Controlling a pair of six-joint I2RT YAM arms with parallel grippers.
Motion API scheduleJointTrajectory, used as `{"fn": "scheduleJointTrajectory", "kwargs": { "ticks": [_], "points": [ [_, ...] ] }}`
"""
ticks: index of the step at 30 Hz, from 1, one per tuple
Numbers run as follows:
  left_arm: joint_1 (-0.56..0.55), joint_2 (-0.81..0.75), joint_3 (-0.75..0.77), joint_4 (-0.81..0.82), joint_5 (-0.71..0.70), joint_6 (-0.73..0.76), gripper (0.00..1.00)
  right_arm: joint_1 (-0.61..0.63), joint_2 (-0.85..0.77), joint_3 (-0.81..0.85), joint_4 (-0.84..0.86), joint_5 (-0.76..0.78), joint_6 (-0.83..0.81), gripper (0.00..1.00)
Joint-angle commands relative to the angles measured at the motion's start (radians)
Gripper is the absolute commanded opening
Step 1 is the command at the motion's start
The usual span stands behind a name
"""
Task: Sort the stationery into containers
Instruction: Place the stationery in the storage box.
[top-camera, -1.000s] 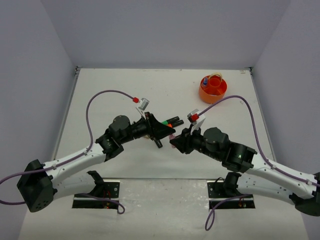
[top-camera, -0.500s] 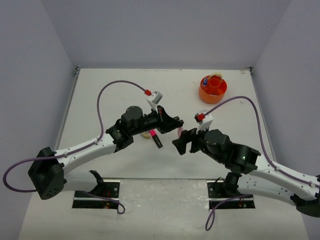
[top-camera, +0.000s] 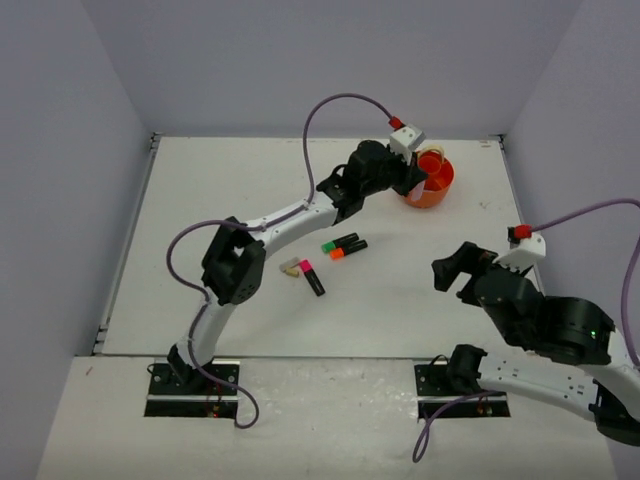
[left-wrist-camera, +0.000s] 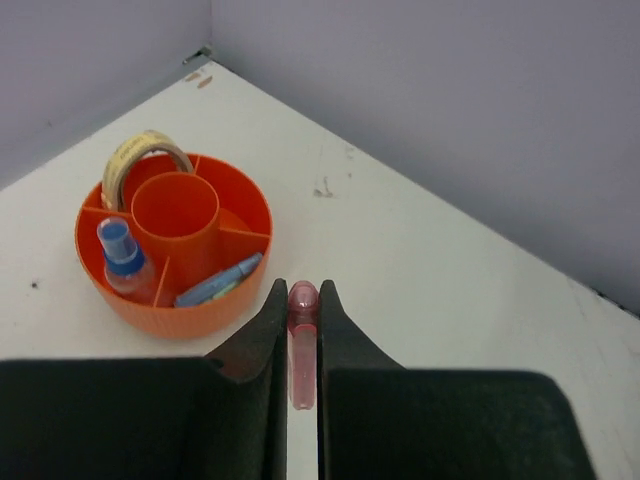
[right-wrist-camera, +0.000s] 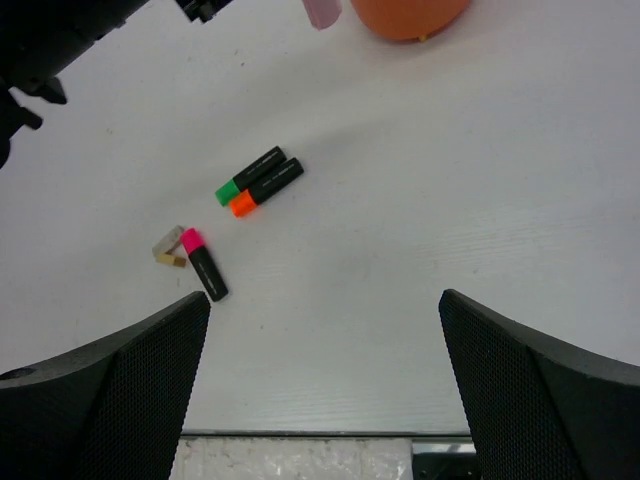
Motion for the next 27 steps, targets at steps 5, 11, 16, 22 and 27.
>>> {"fn": "scheduleJointTrajectory", "kwargs": {
  "ticks": [5,11,16,22,27],
  "points": [
    [0.004,0.224,0.298,0.218,-0.055,0.110,0.00,-0.001,-0.135,-0.049,-0.063,-0.030,-0.035,0.99],
    [0.000,0.336,0.382,0.310,-0.101,0.151,0.00,0.001,-0.135,-0.060,-0.060,-0.073,-0.054,0.99],
    [0.015,0.387,0.394,0.341,-0.132,0.170,0.00,0.001,-0.174,-0.077,0.002,-0.111,-0.096,0.99],
    [0.032,0.430,0.370,0.371,-0.127,0.163,0.00,0.001,-0.191,-0.072,0.000,-0.108,-0.114,0.99],
    [0.039,0.464,0.378,0.398,-0.133,0.140,0.17,0.001,-0.191,-0.079,0.008,-0.128,-0.123,0.99]
  ]
}}
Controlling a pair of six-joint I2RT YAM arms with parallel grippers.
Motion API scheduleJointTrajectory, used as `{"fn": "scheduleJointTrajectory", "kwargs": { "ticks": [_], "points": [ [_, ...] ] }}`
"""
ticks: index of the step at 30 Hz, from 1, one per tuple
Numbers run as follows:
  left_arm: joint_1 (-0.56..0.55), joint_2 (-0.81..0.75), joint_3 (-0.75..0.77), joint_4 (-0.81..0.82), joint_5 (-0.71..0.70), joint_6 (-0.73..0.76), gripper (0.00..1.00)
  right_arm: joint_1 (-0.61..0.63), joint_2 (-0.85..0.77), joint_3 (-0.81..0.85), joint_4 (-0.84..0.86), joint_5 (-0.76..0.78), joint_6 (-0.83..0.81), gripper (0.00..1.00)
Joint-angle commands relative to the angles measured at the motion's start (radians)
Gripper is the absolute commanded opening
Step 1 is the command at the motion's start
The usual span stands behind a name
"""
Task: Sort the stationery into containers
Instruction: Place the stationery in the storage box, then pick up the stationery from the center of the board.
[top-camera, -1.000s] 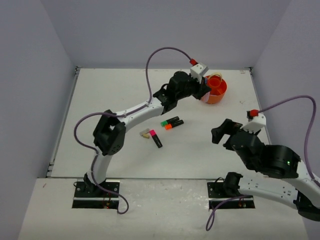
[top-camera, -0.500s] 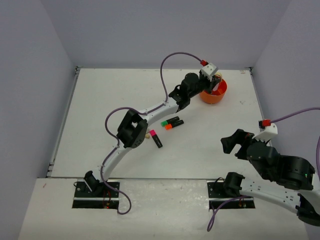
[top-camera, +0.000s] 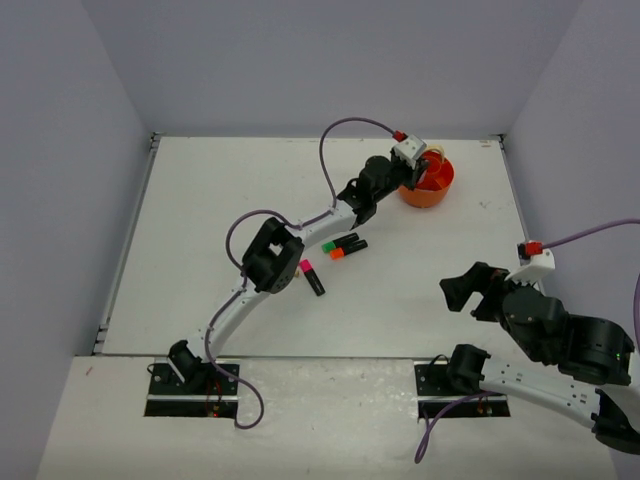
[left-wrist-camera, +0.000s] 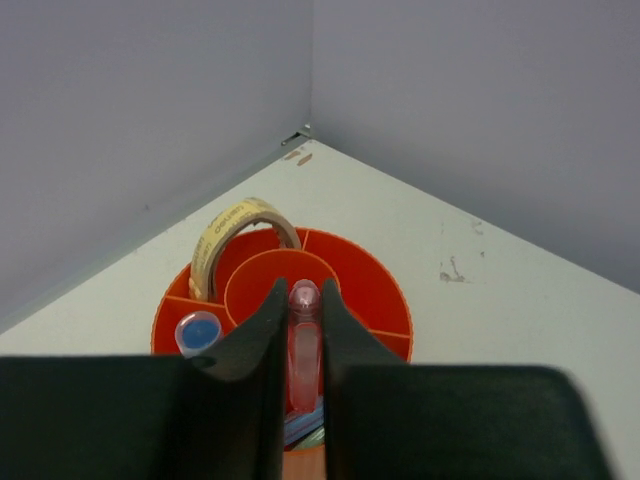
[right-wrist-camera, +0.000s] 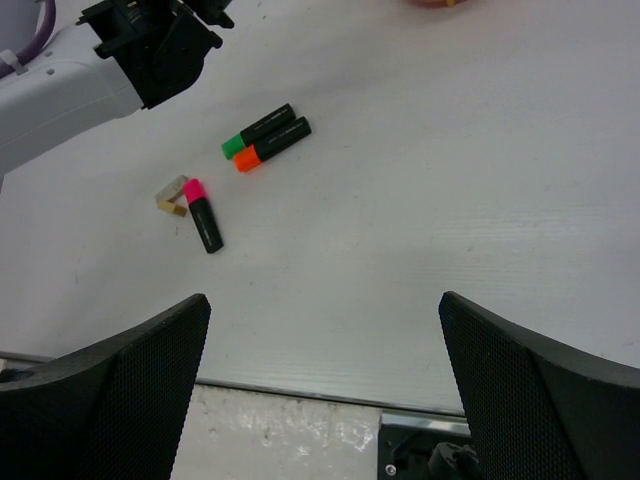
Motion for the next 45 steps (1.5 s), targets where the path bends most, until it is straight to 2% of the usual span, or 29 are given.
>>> {"fn": "scheduleJointTrajectory", "kwargs": {
  "ticks": [1,3,5,6,9,10,11,12,14,15,17,20,22,26,28,30,32,33,37,39,43,45],
  "points": [
    [0.008,0.011,0.018,0.088,-0.013,0.009,0.27,0.001,0.002,-0.003,0.030,-0.013,-0.019,0.99],
    [0.008,-0.015,-0.019,0.100,0.002,0.001,0.42,0.001,0.009,-0.003,0.035,-0.008,-0.025,0.99],
    [0.007,-0.059,-0.075,0.106,0.016,-0.007,0.51,0.001,0.020,-0.004,0.042,-0.002,-0.033,0.99],
    [0.006,-0.085,-0.103,0.106,0.025,-0.012,0.59,0.001,0.026,-0.005,0.049,-0.002,-0.038,0.99],
    [-0.003,-0.236,-0.204,0.093,0.025,-0.048,0.68,0.001,0.040,-0.021,0.087,0.001,-0.061,0.99],
    [-0.010,-0.330,-0.285,0.102,0.008,-0.058,0.80,0.001,0.044,-0.032,0.107,0.004,-0.071,0.99],
    [-0.019,-0.417,-0.402,0.121,-0.019,-0.068,0.98,0.001,0.048,-0.042,0.124,0.007,-0.082,0.99],
    [-0.034,-0.485,-0.464,0.130,-0.077,-0.073,1.00,0.001,0.055,-0.049,0.149,0.008,-0.084,0.99],
    [-0.057,-0.704,-0.574,0.085,-0.205,-0.085,1.00,0.001,0.071,-0.080,0.195,0.007,-0.096,0.99],
    [-0.058,-0.722,-0.601,0.044,-0.217,-0.090,1.00,0.001,0.074,-0.082,0.199,0.007,-0.105,0.99],
    [-0.063,-0.897,-0.656,-0.105,-0.326,-0.144,1.00,0.001,0.113,-0.097,0.233,0.010,-0.106,0.99],
    [-0.064,-1.216,-0.910,-0.216,-0.455,-0.227,1.00,-0.001,0.194,-0.103,0.284,0.011,-0.110,0.99],
    [-0.063,-1.372,-1.052,-0.284,-0.543,-0.289,1.00,-0.001,0.237,-0.113,0.346,-0.015,-0.145,0.99],
    [-0.062,-1.689,-1.279,-0.623,-0.754,-0.481,1.00,-0.011,0.395,-0.103,0.523,-0.227,-0.360,0.99],
    [-0.061,-1.812,-1.338,-0.805,-0.889,-0.606,1.00,-0.015,0.541,-0.080,0.586,-0.325,-0.425,0.98],
    [-0.061,-1.894,-1.346,-0.990,-0.941,-0.742,1.00,-0.033,0.625,-0.061,0.654,-0.437,-0.476,0.94],
    [-0.060,-1.954,-1.327,-1.164,-0.953,-0.787,1.00,-0.059,0.733,-0.022,0.717,-0.514,-0.497,0.85],
    [-0.060,-1.968,-1.320,-1.198,-0.938,-0.768,1.00,-0.066,0.816,-0.006,0.746,-0.548,-0.504,0.81],
    [-0.060,-2.007,-1.297,-1.278,-0.831,-0.615,1.00,-0.069,1.058,0.112,0.825,-0.643,-0.636,0.50],
    [-0.060,-2.021,-1.279,-1.329,-0.812,-0.594,1.00,-0.073,1.191,0.190,0.835,-0.656,-0.703,0.41],
    [-0.060,-2.104,-1.328,-1.337,-0.855,-0.545,1.00,-0.097,1.382,0.333,0.830,-0.735,-0.813,0.41],
    [-0.060,-2.179,-1.415,-1.295,-0.862,-0.567,1.00,-0.106,1.453,0.407,0.809,-0.734,-0.843,0.41]
  ]
}}
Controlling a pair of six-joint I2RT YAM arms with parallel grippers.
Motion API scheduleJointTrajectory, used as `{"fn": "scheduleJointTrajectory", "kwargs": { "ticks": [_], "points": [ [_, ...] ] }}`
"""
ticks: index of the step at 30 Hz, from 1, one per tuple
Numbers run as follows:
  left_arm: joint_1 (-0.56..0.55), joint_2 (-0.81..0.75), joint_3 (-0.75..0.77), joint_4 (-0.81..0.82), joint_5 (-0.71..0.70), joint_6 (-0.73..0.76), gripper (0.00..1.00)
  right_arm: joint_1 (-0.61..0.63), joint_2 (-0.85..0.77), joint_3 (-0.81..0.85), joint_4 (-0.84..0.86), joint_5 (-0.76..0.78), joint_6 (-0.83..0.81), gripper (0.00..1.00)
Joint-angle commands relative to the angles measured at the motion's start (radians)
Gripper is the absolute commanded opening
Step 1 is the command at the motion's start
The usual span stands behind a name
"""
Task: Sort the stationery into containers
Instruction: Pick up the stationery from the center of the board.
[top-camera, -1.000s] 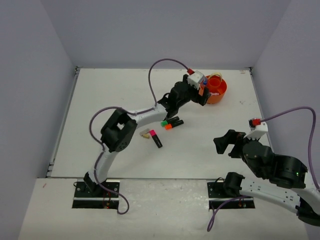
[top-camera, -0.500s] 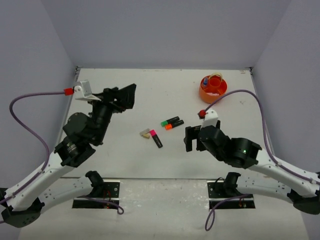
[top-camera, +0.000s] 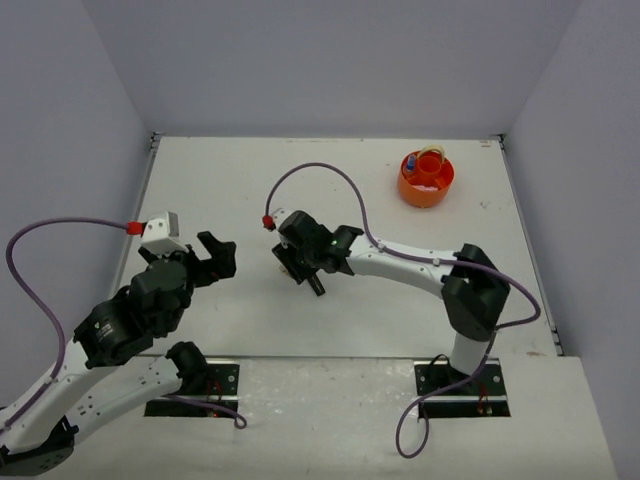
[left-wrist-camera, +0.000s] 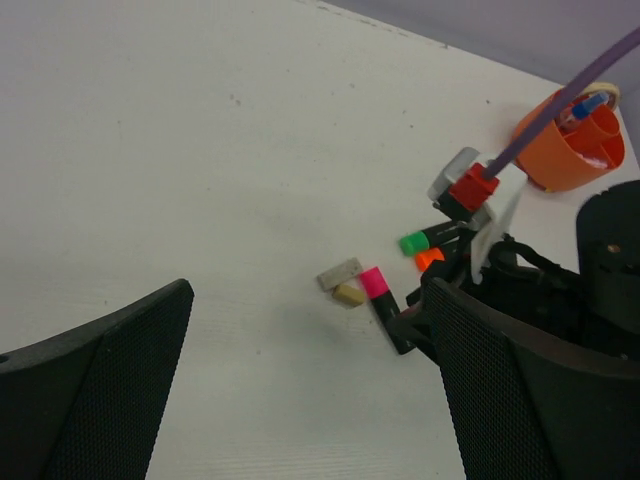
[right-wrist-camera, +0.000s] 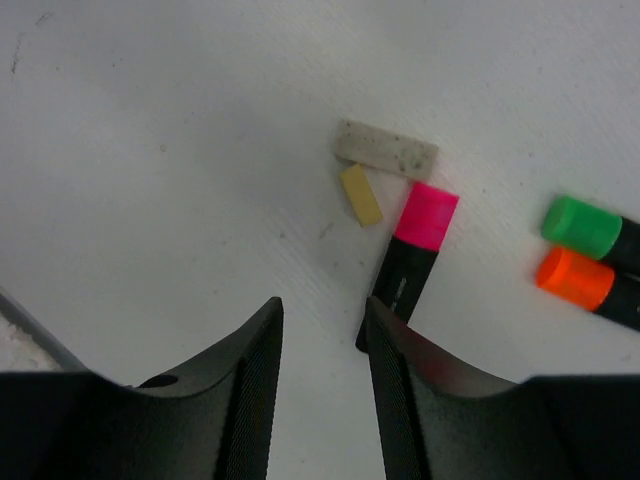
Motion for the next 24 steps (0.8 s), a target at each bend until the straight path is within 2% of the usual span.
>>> {"fn": "scheduleJointTrajectory", "kwargs": {
  "ticks": [1,3,6,9,18,21,24],
  "points": [
    [0.002,-0.128,-0.109,0.002,-0.021,0.024,1.00,-0.026,0.142,0.165,0.011,-0.078,-0.169,0.41],
    [0.002,-0.185,-0.136,0.037,0.011,0.049,1.00,-0.029,0.204,0.226,-0.026,-0.064,-0.197,0.41],
    [0.002,-0.266,-0.145,0.047,-0.018,0.054,1.00,-0.037,0.292,0.319,-0.105,-0.031,-0.220,0.39],
    [0.002,-0.294,-0.159,0.077,0.012,0.074,1.00,-0.038,0.352,0.372,-0.149,-0.025,-0.255,0.38],
    [0.002,-0.237,-0.157,0.082,0.030,0.088,1.00,-0.038,0.431,0.366,-0.155,-0.023,-0.246,0.34],
    [0.002,-0.217,-0.154,0.083,0.035,0.093,1.00,-0.037,0.438,0.359,-0.153,-0.016,-0.244,0.25],
    [0.002,-0.216,-0.154,0.086,0.035,0.097,1.00,-0.036,0.414,0.338,-0.134,-0.006,-0.235,0.10]
  ]
}}
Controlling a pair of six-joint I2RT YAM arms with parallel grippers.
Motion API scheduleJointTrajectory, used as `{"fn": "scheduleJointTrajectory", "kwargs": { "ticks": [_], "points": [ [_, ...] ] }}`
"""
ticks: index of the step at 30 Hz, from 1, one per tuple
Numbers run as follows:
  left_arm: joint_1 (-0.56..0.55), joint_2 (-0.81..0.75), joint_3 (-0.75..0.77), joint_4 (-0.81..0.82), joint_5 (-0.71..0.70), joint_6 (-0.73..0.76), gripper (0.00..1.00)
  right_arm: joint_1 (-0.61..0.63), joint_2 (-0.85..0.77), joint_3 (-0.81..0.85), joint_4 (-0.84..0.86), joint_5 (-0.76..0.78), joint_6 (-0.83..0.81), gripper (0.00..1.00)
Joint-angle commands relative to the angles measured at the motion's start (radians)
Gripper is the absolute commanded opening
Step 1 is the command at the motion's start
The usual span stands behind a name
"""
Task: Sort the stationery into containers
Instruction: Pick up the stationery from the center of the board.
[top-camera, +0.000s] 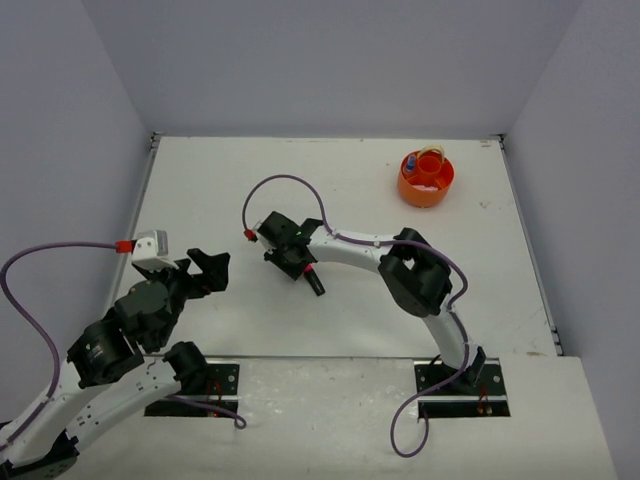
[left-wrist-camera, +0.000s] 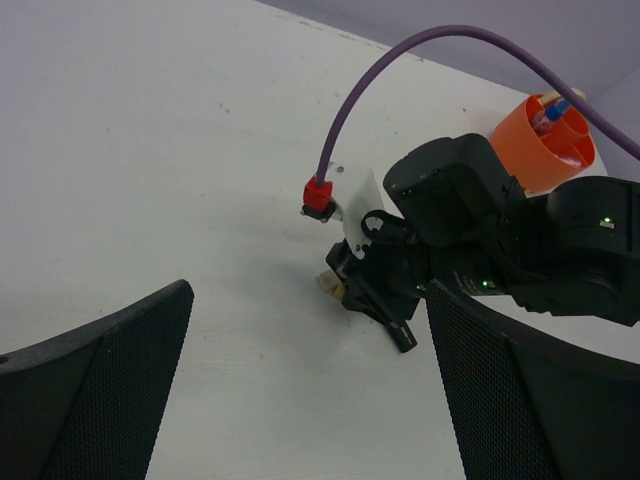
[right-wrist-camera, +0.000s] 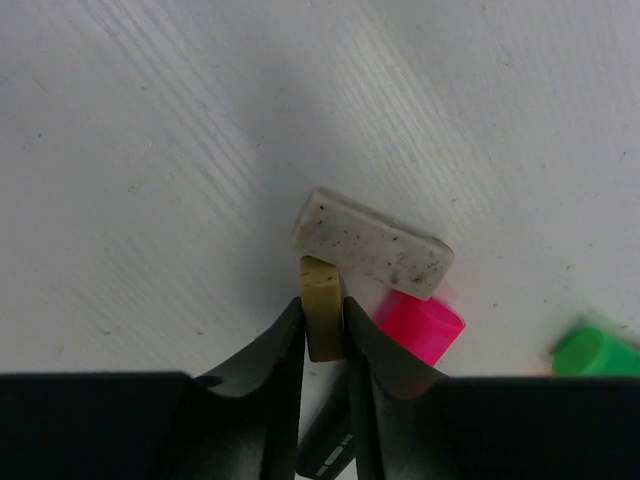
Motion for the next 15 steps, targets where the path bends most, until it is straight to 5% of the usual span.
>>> {"fn": "scheduleJointTrajectory", "kwargs": {
  "ticks": [1,9,15],
  "points": [
    [0.003,0.013,-0.003,0.039,0.007,0.035,1.00,-0.002,-0.037,-0.001,0.011,0.023,0.000,0.07],
    [0.003,-0.001,-0.006,0.041,0.008,0.034,1.00,-0.079,-0.404,-0.127,0.069,0.039,0.112,0.00],
    [0.003,-0.023,-0.013,0.055,0.024,0.044,1.00,-0.547,-0.702,-0.278,0.067,0.004,0.315,0.00]
  ]
}}
